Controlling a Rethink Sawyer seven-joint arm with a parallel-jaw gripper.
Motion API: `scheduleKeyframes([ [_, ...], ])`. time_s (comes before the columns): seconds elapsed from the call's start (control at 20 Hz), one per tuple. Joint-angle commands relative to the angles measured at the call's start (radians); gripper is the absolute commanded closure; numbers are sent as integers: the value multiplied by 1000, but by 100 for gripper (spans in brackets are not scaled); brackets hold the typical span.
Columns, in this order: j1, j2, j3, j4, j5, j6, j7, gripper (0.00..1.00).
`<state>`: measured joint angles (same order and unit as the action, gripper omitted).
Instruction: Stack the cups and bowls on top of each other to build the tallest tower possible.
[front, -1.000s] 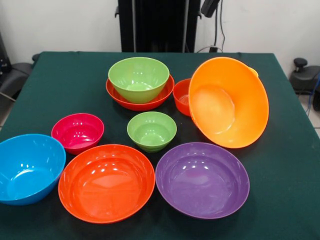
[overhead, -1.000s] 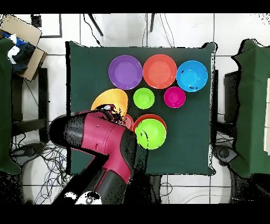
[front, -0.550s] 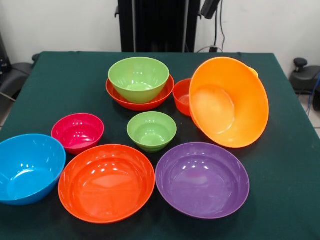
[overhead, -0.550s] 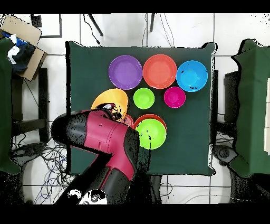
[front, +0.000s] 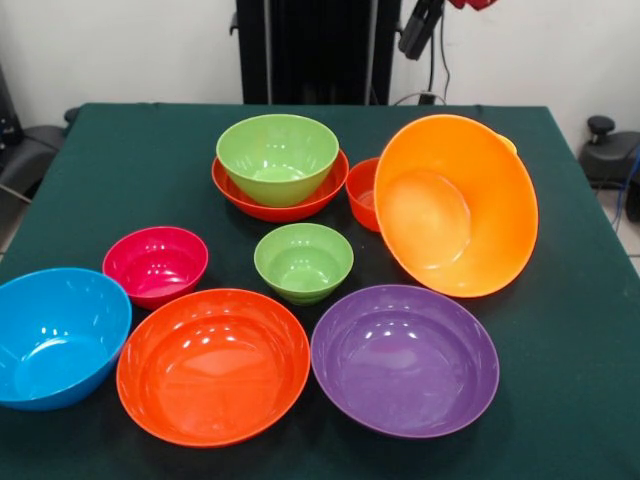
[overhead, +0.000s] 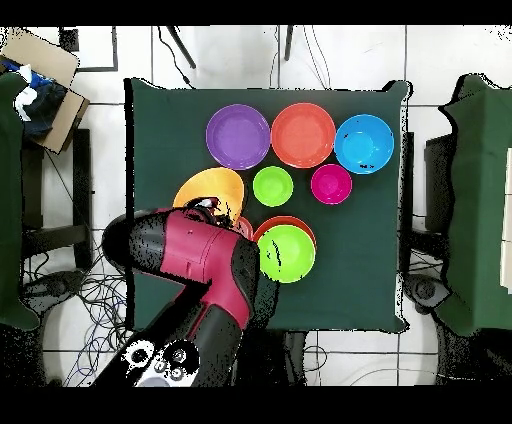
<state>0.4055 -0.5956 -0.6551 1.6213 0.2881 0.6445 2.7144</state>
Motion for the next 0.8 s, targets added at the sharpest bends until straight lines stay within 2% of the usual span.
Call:
scheduleKeyframes([
  [0.05,21,90,114,22,-63,-49,60,100],
  [0.3,12,77,114,39,-72,-59,30,100],
  [0.45,8,41,108,58,-90,-35,-10,100],
  [0.6,-21,-4,121,99,-117,-79,-70,100],
  [0.8,-99,-56,190,179,-152,-213,-125,100],
])
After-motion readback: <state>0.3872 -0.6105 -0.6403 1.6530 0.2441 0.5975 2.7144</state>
